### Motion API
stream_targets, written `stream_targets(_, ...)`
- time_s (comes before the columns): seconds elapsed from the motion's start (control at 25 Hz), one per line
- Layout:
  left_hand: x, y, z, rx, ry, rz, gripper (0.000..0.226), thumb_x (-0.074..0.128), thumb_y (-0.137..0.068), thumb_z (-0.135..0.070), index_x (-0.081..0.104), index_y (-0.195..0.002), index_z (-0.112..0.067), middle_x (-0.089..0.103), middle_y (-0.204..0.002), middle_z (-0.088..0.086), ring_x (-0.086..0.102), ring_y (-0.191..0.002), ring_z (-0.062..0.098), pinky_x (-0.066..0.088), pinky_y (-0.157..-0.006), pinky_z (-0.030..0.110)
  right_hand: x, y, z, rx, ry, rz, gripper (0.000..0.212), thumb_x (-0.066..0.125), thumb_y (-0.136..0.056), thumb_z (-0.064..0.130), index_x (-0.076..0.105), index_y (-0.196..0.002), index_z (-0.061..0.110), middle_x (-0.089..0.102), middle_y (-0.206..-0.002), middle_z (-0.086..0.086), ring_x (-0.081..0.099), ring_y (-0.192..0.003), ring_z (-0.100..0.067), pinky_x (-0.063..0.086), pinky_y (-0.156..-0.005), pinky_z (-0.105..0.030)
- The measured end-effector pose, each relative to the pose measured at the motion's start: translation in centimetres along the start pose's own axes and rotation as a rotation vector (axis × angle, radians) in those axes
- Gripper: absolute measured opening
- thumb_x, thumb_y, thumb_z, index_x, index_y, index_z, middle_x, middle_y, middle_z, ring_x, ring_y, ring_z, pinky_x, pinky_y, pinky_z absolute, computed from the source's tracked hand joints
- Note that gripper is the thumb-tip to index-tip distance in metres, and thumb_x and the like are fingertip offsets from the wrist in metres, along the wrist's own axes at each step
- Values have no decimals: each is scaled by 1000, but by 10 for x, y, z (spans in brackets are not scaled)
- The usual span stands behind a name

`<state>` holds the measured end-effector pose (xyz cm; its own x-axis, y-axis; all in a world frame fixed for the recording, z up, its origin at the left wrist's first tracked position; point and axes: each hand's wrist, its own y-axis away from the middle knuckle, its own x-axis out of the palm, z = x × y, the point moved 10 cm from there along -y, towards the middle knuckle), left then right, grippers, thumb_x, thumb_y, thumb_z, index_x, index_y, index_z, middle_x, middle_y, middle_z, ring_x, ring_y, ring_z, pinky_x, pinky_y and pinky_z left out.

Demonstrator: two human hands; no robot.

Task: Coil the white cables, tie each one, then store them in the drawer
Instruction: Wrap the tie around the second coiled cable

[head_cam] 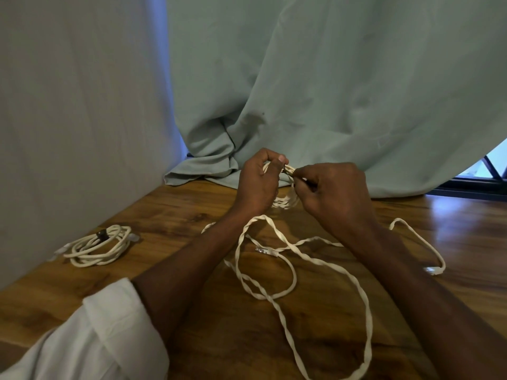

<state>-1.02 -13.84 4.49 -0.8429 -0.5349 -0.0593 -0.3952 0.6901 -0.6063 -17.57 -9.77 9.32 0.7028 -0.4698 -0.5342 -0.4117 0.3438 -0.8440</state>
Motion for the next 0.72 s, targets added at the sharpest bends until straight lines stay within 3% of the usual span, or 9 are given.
stream_targets(0.12, 3, 2, 6, -72, 2, 10, 23, 58, -106, -30, 72, -93, -18, 59, -57, -17, 53, -57, 7, 49, -58, 34, 4, 5, 5, -32, -3, 42, 16, 68, -93, 21, 81, -90, 15, 72, -68, -3, 62, -56, -18, 52, -58, -34)
stream_targets(0.24, 23, 11, 19, -333, 311, 154, 24, 55, -109, -24, 71, -99, -9, 46, -49, -7, 44, -44, 8, 43, -44, 23, 31, 14, 9, 11, 103, 206, 15, 67, -94, 27, 80, -97, 19, 73, -78, -4, 58, -64, -19, 45, -61, -31)
stream_targets(0.32, 32, 14, 15, -372, 427, 227, 22, 55, -109, -21, 68, -101, -5, 39, -50, -3, 39, -39, 6, 39, -41, 20, 37, 16, 6, 57, 137, 234, 16, 66, -96, 28, 79, -101, 21, 74, -83, -4, 57, -67, -20, 40, -63, -29)
stream_targets(0.44, 21, 9, 9, -294, 348, 176, 19, 58, -107, -19, 69, -102, -5, 42, -58, 3, 41, -41, 5, 41, -42, 21, 29, 13, 9, 30, 104, 197, 16, 65, -96, 27, 79, -99, 20, 73, -78, -3, 63, -66, -21, 43, -61, -30)
stream_targets(0.64, 3, 3, -7, -62, 26, 66, 19, 61, -105, -23, 73, -100, -8, 58, -67, -9, 52, -53, 4, 47, -48, 28, -10, 4, 5, 30, 35, -20, 17, 68, -93, 23, 78, -80, 18, 64, -61, 1, 56, -54, -16, 35, -55, -28)
stream_targets(0.72, 9, 6, -17, 52, -90, 99, 16, 62, -105, -24, 72, -95, -16, 64, -74, -13, 57, -59, 0, 48, -58, 30, -18, 3, -2, 55, 16, -47, 22, 65, -94, 27, 78, -79, 19, 66, -63, 2, 58, -55, -15, 43, -55, -31)
